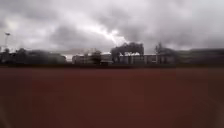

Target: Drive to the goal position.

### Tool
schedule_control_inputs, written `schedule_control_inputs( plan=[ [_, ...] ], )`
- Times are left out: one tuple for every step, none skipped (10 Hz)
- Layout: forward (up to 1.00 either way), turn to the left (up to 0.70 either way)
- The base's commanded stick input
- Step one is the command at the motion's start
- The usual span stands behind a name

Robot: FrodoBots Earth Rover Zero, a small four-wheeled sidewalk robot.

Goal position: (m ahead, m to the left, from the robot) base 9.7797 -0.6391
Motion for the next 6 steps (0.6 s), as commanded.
schedule_control_inputs(
  plan=[
    [0.7,0.0],
    [0.7,0.0],
    [0.7,0.0],
    [0.7,0.0],
    [0.7,0.0],
    [0.7,0.0]
  ],
)
